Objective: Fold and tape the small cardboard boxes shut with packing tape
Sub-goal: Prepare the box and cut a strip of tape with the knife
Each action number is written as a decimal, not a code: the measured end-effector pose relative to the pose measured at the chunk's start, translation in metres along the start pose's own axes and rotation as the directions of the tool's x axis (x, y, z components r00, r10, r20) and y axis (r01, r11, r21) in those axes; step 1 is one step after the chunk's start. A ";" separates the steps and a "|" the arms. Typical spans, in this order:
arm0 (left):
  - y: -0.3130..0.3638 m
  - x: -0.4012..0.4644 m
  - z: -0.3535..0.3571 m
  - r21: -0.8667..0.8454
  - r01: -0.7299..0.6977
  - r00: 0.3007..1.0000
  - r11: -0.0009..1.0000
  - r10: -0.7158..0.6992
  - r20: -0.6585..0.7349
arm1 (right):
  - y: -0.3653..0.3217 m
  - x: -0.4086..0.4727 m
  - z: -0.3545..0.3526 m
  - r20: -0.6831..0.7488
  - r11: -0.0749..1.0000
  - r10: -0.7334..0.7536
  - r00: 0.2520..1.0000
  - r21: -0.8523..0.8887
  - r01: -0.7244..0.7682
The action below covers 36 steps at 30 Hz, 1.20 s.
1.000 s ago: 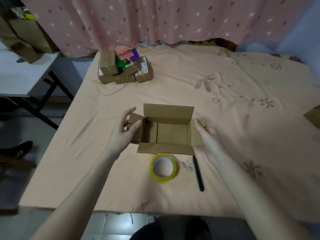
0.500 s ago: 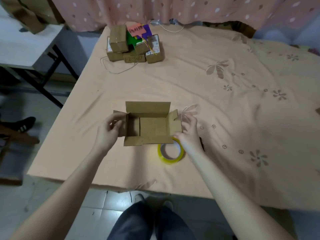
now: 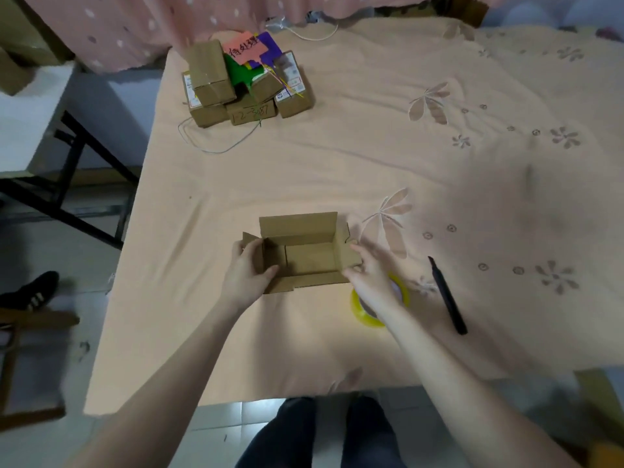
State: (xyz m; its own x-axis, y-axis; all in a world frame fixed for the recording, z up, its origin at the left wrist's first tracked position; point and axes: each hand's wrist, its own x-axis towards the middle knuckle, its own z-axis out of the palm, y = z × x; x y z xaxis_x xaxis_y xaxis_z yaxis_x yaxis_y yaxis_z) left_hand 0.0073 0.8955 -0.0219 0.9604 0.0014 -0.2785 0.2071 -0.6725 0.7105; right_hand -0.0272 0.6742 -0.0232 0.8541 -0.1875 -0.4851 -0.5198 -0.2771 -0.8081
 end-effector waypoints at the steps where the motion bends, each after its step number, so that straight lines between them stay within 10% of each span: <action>1: -0.005 0.000 0.001 0.012 0.008 0.999 1.000 -0.009 0.037 | 0.002 -0.001 0.001 -0.008 1.000 -0.007 1.000 -0.006 0.007; 9: 0.032 -0.016 -0.002 0.153 -0.226 0.936 0.962 0.258 -0.240 | 0.019 -0.028 -0.030 -0.396 0.990 -0.099 0.913 -0.135 0.049; 15: 0.088 -0.035 0.050 0.256 -0.550 0.833 0.795 0.544 0.100 | 0.054 -0.036 -0.053 -0.429 0.942 0.109 0.897 -0.244 -0.232; 27: 0.087 -0.046 0.073 0.265 -0.428 0.903 0.864 0.417 0.101 | 0.063 -0.043 -0.072 -0.216 0.916 -0.075 0.974 -0.402 -0.018; 32: 0.117 -0.050 0.064 -0.215 -0.330 0.931 0.919 0.355 0.088 | 0.042 -0.077 -0.104 -0.168 0.939 -0.250 0.954 -0.282 0.197; 36: 0.149 -0.052 0.050 -0.423 -0.052 0.870 0.904 0.249 0.425 | 0.017 -0.092 -0.123 -0.010 0.963 -0.240 0.971 -0.133 0.236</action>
State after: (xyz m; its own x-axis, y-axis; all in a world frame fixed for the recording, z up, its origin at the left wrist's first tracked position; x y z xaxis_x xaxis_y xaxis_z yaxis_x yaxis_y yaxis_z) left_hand -0.0215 0.7582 0.0657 0.8080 -0.4813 -0.3399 0.2159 -0.2950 0.9308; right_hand -0.1171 0.5703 0.0487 0.9536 -0.1251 -0.2737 -0.3007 -0.4363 -0.8481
